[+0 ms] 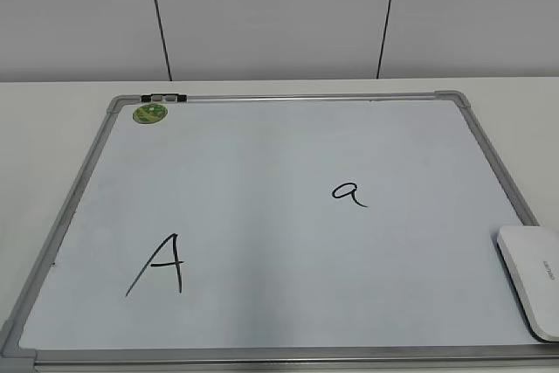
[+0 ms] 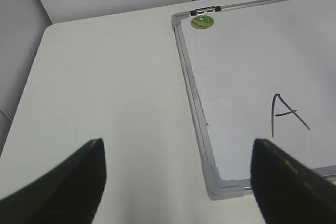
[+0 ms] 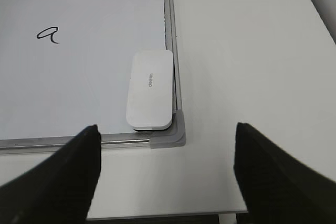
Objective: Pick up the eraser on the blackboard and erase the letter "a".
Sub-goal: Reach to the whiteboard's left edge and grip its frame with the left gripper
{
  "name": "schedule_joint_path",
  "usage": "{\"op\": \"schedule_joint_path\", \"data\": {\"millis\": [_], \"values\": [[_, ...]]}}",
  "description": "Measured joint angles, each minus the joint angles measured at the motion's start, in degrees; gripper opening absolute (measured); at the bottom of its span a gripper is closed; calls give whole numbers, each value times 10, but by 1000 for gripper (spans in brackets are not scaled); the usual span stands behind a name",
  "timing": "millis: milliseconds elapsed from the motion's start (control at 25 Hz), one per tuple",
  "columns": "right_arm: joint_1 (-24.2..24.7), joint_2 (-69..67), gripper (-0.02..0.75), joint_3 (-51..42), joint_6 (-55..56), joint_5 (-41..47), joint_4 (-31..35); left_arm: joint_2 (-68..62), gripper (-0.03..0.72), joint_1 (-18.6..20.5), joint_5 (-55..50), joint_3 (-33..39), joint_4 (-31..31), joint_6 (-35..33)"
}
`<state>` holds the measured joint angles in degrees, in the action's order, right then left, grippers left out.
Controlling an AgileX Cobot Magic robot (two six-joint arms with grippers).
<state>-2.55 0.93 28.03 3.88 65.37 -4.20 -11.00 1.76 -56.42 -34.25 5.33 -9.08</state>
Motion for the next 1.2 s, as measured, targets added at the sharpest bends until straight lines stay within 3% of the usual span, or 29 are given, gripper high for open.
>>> {"op": "schedule_joint_path", "data": {"millis": [440,640,1200], "values": [[0,0,587,0,0,0,0,-253,641,-12,110,0,19,0],[0,0,587,0,0,0,0,-357,589,-12,147,-9,37,0],[0,0,586,0,0,0,0,-704,573,-12,88,-201,42,0]]}}
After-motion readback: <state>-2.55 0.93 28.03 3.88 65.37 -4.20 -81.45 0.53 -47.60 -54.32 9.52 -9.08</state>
